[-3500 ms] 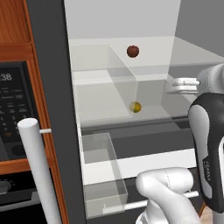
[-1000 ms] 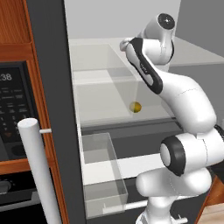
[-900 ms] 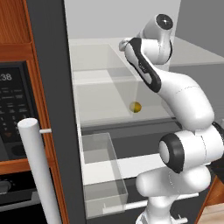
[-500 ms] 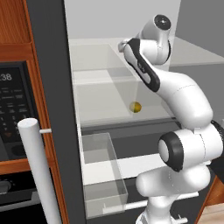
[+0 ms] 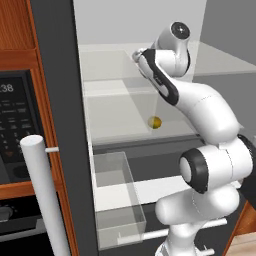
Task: Retrieve the apple and orange from the fridge and place them into the bowl on the dining table.
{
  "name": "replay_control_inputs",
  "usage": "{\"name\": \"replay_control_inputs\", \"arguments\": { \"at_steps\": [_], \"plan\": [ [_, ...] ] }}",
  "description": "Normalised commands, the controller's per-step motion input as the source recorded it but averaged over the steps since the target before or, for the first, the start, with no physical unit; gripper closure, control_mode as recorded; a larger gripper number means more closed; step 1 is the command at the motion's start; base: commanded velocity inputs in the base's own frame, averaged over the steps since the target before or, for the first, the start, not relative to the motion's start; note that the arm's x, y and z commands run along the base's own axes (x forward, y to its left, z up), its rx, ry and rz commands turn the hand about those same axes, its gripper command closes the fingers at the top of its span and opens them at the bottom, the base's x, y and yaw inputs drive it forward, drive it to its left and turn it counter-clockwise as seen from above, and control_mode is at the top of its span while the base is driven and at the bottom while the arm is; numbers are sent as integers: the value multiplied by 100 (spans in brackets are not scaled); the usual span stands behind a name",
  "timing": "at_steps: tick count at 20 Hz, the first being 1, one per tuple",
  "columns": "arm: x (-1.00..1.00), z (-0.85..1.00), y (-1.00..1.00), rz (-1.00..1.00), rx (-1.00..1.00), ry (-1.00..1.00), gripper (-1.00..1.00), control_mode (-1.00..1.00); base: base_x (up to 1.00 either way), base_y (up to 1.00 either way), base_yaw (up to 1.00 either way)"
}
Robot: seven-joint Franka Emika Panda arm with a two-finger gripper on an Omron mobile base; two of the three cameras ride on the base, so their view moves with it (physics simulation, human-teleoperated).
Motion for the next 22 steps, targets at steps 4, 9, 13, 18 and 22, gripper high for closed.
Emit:
{"name": "replay_control_inputs", "arguments": {
  "at_steps": [4, 9, 13, 18, 22],
  "plan": [
    [12, 0, 0, 0, 0, 0, 100, -100, 0, 0, 0],
    [-85, 11, 0, 0, 0, -14, 100, -100, 0, 0, 0],
    [-99, 12, -22, 0, 0, -10, 100, -100, 0, 0, 0],
    [-82, -5, -51, 0, 0, 0, 100, -100, 0, 0, 0],
    [-76, 0, -2, 0, 0, -6, 100, -100, 0, 0, 0]
  ]
}}
